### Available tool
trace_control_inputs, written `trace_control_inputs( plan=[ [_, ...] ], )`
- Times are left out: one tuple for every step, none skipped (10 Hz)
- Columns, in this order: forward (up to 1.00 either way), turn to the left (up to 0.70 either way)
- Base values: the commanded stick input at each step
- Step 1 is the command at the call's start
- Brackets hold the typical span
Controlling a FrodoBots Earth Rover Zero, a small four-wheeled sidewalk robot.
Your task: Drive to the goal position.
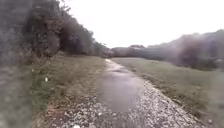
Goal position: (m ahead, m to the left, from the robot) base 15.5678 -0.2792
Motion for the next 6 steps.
trace_control_inputs(
  plan=[
    [0.70,0.00],
    [0.70,0.00],
    [0.70,0.00],
    [0.70,0.00],
    [0.70,0.00],
    [0.70,-0.08]
  ],
)
